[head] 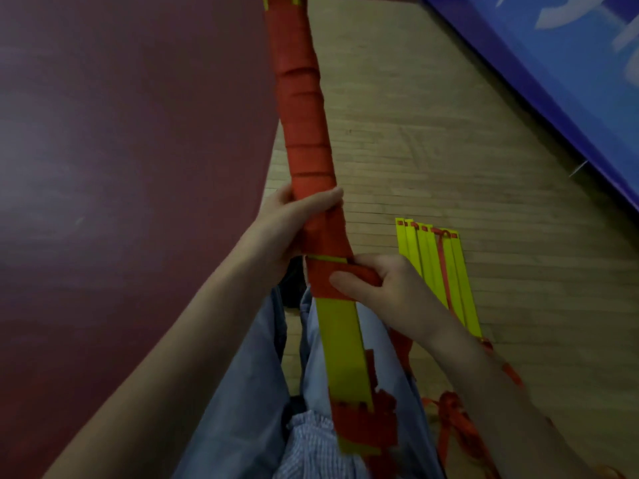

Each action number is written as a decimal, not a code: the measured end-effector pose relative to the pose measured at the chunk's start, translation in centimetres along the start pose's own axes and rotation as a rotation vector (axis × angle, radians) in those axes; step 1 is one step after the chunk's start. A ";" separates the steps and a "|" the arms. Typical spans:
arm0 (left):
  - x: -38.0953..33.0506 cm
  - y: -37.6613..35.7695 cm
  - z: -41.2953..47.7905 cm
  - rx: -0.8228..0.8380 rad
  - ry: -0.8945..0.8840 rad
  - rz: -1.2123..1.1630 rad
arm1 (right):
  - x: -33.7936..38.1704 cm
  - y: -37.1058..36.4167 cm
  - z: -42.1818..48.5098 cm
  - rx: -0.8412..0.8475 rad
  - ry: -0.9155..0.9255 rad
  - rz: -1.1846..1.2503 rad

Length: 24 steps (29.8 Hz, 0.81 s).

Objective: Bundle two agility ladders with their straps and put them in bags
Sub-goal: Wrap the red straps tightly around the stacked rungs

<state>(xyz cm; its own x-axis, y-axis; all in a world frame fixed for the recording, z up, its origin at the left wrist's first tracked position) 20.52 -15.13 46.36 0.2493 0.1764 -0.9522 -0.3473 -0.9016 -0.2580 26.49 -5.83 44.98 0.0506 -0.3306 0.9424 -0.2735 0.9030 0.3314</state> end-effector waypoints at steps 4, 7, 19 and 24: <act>1.5 0.8 -0.5 -0.216 -0.031 -0.037 | 0.5 0.7 0.1 -0.126 0.092 -0.257; 2.2 0.4 -0.5 -0.183 0.001 -0.190 | 1.2 1.2 0.4 -0.103 0.131 -0.268; -1.0 -6.4 -1.6 0.791 -0.014 -0.864 | -2.8 -6.1 -2.0 0.462 -0.176 0.524; 0.5 -2.8 -0.2 0.377 -0.004 -0.255 | -1.0 -2.9 -1.6 0.206 -0.073 0.384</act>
<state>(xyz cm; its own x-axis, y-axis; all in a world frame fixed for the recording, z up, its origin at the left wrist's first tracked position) 21.82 -12.61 46.64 0.3660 0.3761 -0.8512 -0.5806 -0.6226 -0.5247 28.72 -7.67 43.16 -0.1582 -0.0069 0.9874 -0.4456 0.8928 -0.0652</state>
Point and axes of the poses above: each hand's wrist, its own z-axis towards the middle knuckle, its own y-axis out of the back of the hand, x = y × z, the point moved 9 cm from there along z, towards the middle knuckle, and after that the axes turned 5 degrees about x, right-handed, at the moved point
